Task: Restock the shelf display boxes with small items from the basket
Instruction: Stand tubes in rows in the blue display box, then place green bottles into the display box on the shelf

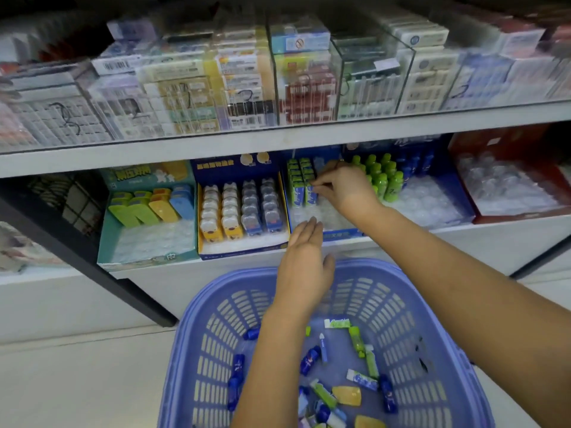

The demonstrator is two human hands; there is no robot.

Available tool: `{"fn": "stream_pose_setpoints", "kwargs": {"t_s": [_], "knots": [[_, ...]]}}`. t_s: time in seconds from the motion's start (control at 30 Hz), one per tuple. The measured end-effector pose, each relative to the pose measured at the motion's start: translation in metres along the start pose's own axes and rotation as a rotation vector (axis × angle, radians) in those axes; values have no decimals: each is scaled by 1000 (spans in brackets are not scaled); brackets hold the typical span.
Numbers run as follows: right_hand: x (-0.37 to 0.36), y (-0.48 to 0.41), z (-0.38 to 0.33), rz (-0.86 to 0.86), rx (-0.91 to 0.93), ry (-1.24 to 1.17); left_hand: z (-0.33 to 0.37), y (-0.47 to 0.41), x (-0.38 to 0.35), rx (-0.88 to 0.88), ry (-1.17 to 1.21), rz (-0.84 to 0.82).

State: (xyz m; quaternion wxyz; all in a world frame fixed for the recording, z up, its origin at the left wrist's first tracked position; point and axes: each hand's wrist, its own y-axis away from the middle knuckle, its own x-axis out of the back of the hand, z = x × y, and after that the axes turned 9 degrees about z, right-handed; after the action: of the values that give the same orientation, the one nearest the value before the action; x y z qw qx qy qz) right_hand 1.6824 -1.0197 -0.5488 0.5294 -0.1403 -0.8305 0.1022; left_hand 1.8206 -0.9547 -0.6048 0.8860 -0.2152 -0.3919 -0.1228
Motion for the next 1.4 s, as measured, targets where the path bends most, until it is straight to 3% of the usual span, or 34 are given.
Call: {"fn": "stream_pose_setpoints", "kwargs": {"t_s": [0.13,0.23,0.33,0.4,0.53,0.63,0.73,0.83,1.0,1.07,1.23,1.4], "knots": [[15,29,-12,-3,31,43,-7,14,9,0,187,240],[10,73,-12,-181,0,-33,-26,30,-1,69,159,209],[-24,112,-3,-598,-59,155,-57,57,-26,258,35,-88],[-55,137,12,-771,-126,270,-77,83,-45,306,-114,-372],[-105,181,49,-934,-265,389,-111,133,-68,403,-316,-944],[-131,202,64,-956,-366,410,-127,146,-69,443,-340,-1087],[-148,211,75,-819,-504,353,-133,147,-72,475,-309,-1023],[-162,216,82,-756,-524,344,-133,143,-84,541,-253,-846],[-171,204,79,-908,-592,249,-136,113,-104,399,-155,-516],[-168,195,77,-943,-597,176,-138,101,-114,307,-139,-500],[-153,179,71,-1037,-588,59,-150,100,-134,103,-364,-582],[-119,158,69,-1008,-549,-247,-146,95,-143,166,-533,-554]]}}
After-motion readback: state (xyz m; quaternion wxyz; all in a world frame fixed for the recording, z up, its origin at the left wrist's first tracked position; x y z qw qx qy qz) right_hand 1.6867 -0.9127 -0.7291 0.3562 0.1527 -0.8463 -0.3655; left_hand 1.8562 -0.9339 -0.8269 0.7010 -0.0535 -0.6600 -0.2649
